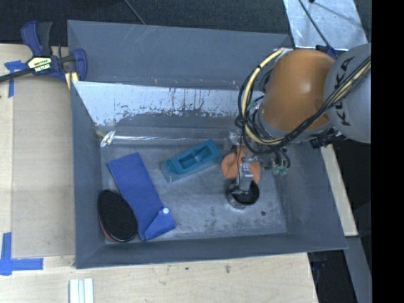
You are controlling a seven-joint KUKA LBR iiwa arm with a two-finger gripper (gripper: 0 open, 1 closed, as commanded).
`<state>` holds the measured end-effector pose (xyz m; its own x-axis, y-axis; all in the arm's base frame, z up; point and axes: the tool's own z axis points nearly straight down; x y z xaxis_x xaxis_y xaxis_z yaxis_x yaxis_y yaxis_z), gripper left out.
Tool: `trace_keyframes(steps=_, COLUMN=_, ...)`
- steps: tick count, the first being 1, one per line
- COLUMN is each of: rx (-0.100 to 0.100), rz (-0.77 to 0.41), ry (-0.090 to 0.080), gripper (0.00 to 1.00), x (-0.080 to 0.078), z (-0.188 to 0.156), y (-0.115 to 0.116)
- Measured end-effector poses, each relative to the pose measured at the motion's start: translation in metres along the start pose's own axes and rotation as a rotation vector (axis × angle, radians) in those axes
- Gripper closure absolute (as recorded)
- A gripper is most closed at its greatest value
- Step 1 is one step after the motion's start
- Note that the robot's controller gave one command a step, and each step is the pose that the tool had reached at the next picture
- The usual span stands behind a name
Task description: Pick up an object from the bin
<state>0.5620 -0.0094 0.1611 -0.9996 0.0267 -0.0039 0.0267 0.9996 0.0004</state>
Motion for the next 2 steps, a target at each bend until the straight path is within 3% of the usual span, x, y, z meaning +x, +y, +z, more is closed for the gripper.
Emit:
trace_keyframes(steps=1, rx=0.000, rz=0.088, ry=0.001, gripper=0.00, x=0.026, z=0.009, y=-0.006)
trace_keyframes(steps=2, rx=0.000, rz=0.087, ry=0.000, gripper=1.00, x=-0.024, z=0.037, y=-0.008)
